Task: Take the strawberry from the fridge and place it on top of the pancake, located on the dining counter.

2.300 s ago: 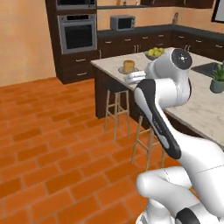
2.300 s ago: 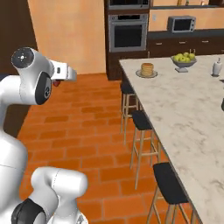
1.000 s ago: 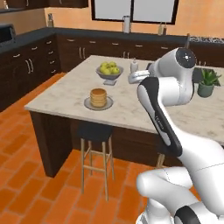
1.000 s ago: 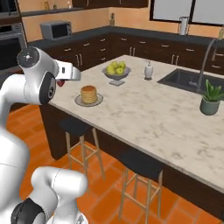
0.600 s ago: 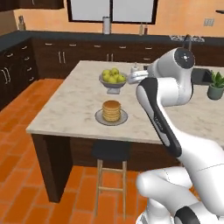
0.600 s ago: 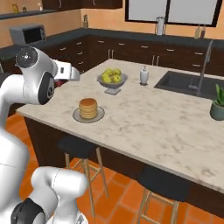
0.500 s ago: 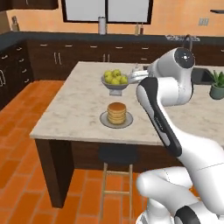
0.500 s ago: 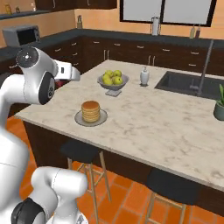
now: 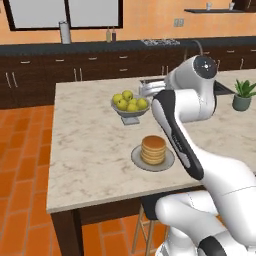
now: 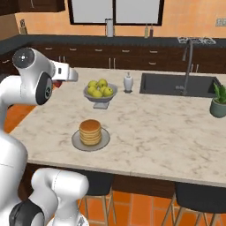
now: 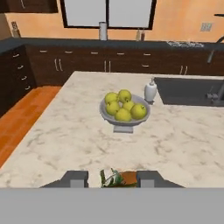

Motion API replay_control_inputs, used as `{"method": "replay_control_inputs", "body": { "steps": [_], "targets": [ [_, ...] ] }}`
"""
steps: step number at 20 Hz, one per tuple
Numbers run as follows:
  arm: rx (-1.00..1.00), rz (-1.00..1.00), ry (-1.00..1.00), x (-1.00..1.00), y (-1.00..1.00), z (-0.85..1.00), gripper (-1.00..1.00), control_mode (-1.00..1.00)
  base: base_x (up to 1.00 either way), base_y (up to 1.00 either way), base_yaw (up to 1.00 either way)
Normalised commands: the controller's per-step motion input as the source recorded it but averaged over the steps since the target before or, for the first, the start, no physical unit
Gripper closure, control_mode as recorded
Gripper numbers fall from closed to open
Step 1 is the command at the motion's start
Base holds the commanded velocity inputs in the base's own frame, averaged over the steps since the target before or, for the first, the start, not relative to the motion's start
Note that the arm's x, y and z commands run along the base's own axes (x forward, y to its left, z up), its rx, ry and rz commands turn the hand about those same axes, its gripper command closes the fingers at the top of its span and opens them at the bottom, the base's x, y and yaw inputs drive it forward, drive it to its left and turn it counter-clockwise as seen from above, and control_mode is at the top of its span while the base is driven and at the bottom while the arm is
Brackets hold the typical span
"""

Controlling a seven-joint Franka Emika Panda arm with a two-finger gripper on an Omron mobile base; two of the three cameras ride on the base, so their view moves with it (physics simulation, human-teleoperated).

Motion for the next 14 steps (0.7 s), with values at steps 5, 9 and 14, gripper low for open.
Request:
{"method": "replay_control_inputs", "body": {
  "steps": [5,9,14],
  "targets": [
    [0.01,-0.19,0.37,0.8,-0.15,-0.16,1.0,-1.0,0.2,0.06,-0.08],
    [0.0,-0.02,0.72,0.93,-0.21,-0.55,1.0,-1.0,0.0,0.0,0.0],
    [0.0,-0.01,0.22,-0.01,-0.02,-0.77,1.0,-1.0,0.0,0.0,0.0]
  ]
}}
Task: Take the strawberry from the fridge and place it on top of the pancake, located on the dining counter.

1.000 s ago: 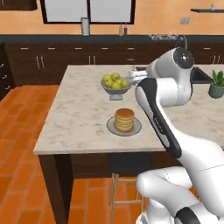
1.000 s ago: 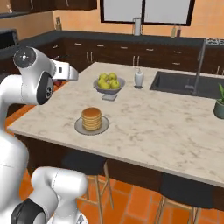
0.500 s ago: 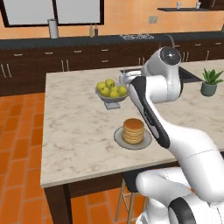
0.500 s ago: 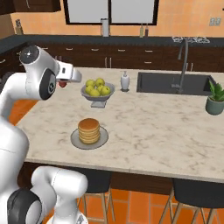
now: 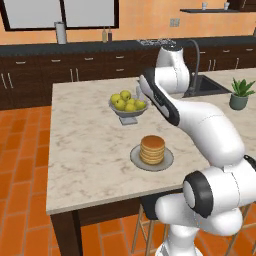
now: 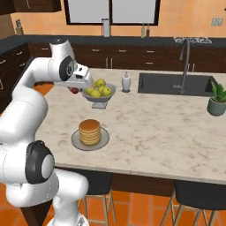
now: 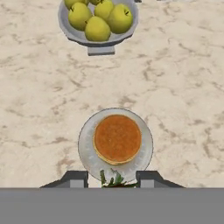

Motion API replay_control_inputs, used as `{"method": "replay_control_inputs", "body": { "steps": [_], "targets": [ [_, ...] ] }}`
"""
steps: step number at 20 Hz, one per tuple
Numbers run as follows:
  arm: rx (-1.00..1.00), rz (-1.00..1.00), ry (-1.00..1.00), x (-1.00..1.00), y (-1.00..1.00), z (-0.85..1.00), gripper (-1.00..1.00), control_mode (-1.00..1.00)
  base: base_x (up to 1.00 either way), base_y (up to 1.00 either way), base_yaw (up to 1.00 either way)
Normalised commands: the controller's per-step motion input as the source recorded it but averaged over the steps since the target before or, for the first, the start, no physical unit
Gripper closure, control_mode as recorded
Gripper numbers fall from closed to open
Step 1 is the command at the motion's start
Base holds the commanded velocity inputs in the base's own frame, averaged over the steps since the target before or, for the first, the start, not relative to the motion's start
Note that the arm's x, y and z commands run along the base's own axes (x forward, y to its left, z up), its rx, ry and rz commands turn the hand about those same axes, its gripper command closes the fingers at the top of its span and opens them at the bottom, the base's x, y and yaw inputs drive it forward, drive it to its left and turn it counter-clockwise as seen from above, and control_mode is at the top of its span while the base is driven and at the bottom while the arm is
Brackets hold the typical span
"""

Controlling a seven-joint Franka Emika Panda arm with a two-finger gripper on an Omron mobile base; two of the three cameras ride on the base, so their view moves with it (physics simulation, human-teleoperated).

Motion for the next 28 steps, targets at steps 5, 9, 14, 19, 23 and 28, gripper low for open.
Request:
{"method": "replay_control_inputs", "body": {
  "steps": [5,9,14,19,23,28],
  "targets": [
    [0.0,-0.04,-0.06,-0.62,-0.08,-0.63,1.0,-1.0,0.0,0.0,0.0],
    [0.0,0.0,-0.01,-0.08,-0.09,-0.58,1.0,-1.0,0.0,0.0,0.0],
    [0.0,0.0,0.01,0.62,0.0,-0.57,1.0,-1.0,0.0,0.0,0.0],
    [0.0,0.0,0.0,0.01,-0.01,-0.58,1.0,-1.0,0.0,0.0,0.0],
    [0.01,0.0,-0.01,-0.06,-0.11,-0.47,1.0,-1.0,0.0,0.0,0.0],
    [0.01,0.0,0.0,0.11,-0.11,-0.4,1.0,-1.0,0.0,0.0,0.0]
  ]
}}
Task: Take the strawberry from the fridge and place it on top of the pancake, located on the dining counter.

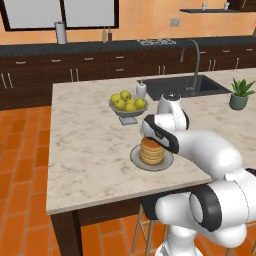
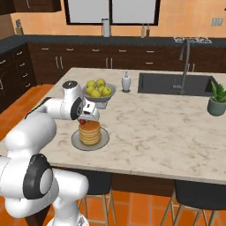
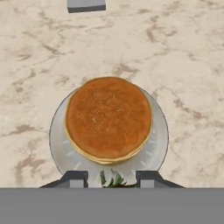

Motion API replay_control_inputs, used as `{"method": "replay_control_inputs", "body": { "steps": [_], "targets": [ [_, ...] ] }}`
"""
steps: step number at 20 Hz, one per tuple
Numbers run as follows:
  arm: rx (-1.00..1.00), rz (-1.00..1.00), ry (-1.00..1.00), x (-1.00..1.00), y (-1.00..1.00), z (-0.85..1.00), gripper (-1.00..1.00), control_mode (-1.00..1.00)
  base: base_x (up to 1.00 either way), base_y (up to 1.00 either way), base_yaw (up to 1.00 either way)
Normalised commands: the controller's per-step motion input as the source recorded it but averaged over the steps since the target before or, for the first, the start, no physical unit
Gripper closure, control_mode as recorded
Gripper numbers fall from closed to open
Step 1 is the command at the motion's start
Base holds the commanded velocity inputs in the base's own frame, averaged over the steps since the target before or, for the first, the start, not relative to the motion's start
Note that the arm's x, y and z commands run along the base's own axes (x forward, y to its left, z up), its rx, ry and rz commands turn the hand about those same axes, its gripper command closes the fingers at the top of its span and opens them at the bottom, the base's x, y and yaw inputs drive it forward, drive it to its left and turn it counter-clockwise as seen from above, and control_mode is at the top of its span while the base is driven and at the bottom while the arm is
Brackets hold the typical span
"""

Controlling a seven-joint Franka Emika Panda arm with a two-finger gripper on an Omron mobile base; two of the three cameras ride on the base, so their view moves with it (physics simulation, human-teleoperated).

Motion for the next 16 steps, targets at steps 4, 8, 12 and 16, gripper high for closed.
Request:
{"method": "replay_control_inputs", "body": {
  "steps": [4,8,12,16],
  "targets": [
    [0.0,0.0,0.0,0.2,0.0,-0.41,1.0,-1.0,0.0,0.0,0.0],
    [0.0,-0.03,0.0,0.34,0.11,-0.14,1.0,-1.0,0.0,0.0,0.0],
    [0.0,-0.01,0.0,0.17,0.01,-0.02,1.0,-1.0,0.0,0.0,0.0],
    [0.0,0.0,0.0,0.37,0.0,-0.08,1.0,-1.0,0.0,0.0,0.0]
  ]
}}
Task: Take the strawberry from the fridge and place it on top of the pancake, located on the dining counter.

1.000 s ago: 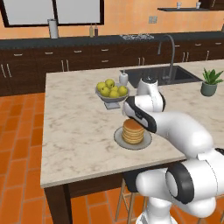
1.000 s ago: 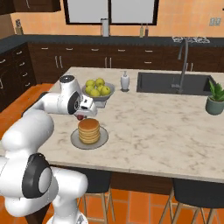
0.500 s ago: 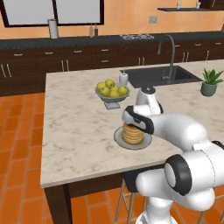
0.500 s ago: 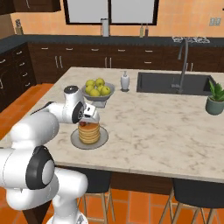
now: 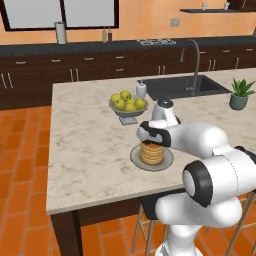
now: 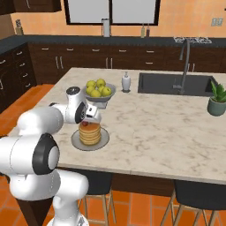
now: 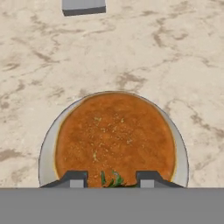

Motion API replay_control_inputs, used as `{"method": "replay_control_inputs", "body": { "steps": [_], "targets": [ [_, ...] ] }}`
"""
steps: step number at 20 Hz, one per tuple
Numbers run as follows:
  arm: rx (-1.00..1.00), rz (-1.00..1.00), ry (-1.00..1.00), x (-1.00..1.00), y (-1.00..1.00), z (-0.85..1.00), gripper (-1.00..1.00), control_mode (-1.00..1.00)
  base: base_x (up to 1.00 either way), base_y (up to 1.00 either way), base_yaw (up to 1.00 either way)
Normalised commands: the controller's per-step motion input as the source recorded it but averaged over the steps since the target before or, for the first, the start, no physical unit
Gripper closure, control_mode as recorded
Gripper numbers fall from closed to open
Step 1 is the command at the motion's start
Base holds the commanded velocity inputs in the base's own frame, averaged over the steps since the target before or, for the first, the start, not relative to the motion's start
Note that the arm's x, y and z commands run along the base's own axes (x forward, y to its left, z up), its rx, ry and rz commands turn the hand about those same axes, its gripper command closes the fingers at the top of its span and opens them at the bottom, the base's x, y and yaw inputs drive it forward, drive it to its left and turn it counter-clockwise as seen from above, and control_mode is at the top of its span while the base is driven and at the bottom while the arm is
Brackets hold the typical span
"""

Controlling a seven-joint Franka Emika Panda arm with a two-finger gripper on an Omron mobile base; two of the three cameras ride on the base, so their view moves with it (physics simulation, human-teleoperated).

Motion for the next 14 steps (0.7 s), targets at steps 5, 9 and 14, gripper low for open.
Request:
{"method": "replay_control_inputs", "body": {
  "steps": [5,9,14],
  "targets": [
    [0.0,0.0,0.0,0.17,0.0,-0.33,1.0,-1.0,0.0,0.0,0.0],
    [0.0,0.0,0.0,0.0,0.0,-0.46,1.0,-1.0,0.0,0.0,0.0],
    [0.0,0.0,0.0,-0.01,0.0,-0.11,-1.0,-1.0,0.0,0.0,0.0]
  ]
}}
